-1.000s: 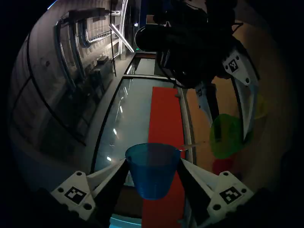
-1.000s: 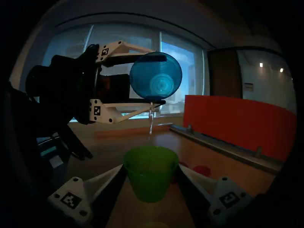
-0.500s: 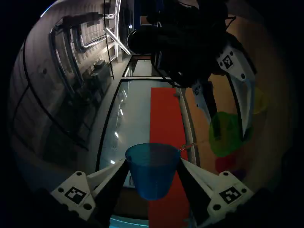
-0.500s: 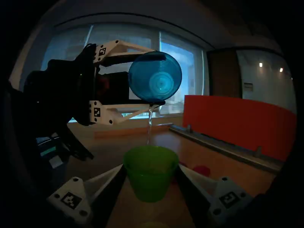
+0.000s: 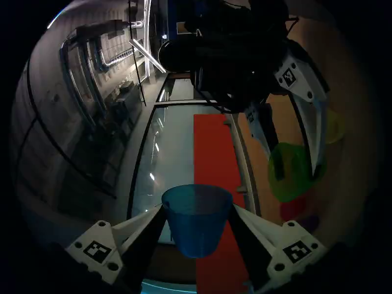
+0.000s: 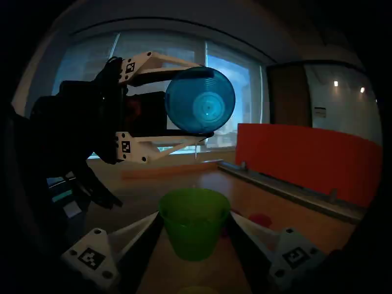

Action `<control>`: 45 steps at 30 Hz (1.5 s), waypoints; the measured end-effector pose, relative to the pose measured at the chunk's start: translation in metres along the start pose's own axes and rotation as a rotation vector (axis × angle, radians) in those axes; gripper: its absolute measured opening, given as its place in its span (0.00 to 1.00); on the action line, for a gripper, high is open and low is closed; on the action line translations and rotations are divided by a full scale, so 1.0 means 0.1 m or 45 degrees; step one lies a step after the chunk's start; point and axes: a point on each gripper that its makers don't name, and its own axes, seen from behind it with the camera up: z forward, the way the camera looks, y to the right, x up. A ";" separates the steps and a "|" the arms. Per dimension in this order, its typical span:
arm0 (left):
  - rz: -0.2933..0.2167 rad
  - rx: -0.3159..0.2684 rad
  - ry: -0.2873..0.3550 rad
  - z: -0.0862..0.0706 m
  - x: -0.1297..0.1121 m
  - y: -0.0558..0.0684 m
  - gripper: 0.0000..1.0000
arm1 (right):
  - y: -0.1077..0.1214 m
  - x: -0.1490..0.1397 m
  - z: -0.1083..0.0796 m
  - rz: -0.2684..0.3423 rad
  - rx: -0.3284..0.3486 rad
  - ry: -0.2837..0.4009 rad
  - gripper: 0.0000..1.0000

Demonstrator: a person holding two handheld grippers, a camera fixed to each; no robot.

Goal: Pour water

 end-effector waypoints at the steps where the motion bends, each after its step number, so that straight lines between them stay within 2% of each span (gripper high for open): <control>1: 0.002 -0.001 0.001 0.00 0.01 0.01 0.85 | 0.00 0.00 0.00 0.000 0.000 0.000 0.89; 6: 0.003 -0.005 0.003 0.01 0.02 0.03 0.85 | 0.01 -0.01 -0.01 0.002 -0.001 0.001 0.89; 15: -0.047 -0.008 0.014 0.05 -0.01 0.02 0.85 | 0.02 -0.01 -0.02 0.002 -0.005 0.003 0.89; 21: -0.181 -0.006 0.011 0.07 -0.06 0.01 0.85 | 0.03 0.02 -0.02 0.002 -0.011 0.012 0.89; 27: -0.392 -0.003 -0.003 0.10 -0.14 0.00 0.85 | 0.05 0.05 -0.04 -0.003 -0.016 0.017 0.89; 45: -1.161 0.052 -0.055 0.14 -0.47 -0.08 0.85 | 0.05 0.12 -0.06 -0.009 -0.027 0.027 0.88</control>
